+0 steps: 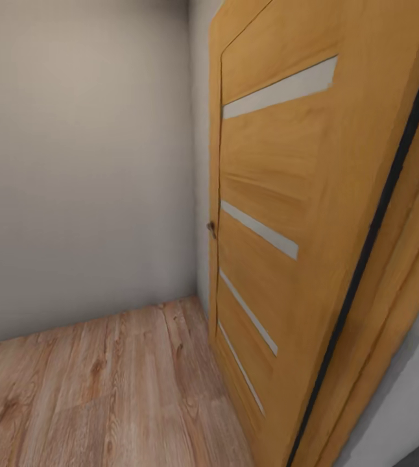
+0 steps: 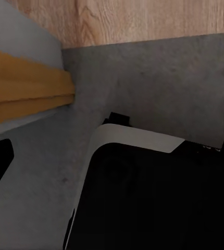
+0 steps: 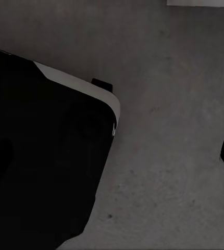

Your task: Move the two storage containers from the living room to the garage. In the garage, place one container on the floor and stack the other container on top of it (either order is fine).

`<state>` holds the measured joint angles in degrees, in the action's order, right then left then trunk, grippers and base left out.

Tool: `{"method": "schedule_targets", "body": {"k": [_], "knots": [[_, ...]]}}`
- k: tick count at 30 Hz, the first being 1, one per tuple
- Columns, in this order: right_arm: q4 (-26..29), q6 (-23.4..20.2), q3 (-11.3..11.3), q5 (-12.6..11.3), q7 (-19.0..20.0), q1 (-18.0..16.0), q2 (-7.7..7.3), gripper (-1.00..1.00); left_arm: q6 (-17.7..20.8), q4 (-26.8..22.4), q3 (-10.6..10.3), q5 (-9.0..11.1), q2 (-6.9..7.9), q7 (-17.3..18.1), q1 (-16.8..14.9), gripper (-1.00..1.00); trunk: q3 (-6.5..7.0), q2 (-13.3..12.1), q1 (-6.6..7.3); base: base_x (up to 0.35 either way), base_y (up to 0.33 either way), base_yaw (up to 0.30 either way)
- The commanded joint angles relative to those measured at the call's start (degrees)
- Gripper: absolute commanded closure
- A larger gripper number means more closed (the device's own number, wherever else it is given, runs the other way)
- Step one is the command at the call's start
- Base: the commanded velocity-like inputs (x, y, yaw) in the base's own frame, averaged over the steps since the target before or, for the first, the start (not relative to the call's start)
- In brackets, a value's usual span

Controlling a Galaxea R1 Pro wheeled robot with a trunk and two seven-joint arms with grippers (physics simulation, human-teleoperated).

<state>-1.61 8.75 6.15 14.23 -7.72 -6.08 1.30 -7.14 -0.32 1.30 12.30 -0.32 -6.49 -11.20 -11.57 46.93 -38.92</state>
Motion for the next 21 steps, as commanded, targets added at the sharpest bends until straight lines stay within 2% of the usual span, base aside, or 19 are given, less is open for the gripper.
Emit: {"method": "schedule_targets", "body": {"k": [1,9,21], "knots": [[-0.2,0.2,0.4,0.2,-0.4,-0.1,0.02,-1.0,-0.2,0.1,0.1,0.2,-0.02,-0.1,-0.1,-1.0,-0.08,0.1,-0.04,0.31,0.0,0.269],[-0.2,0.2,0.4,0.2,-0.4,-0.1,0.02,-1.0,-0.2,0.1,0.1,0.3,-0.03,-0.1,-0.1,-1.0,-0.08,0.1,-0.04,0.254,0.0,0.269],[-0.2,0.2,0.5,0.2,-0.4,-0.1,0.02,-1.0,-0.3,0.1,0.2,0.3,-0.13,-0.2,-0.1,-1.0,-0.08,0.1,-0.04,0.02,0.0,0.269]]}}
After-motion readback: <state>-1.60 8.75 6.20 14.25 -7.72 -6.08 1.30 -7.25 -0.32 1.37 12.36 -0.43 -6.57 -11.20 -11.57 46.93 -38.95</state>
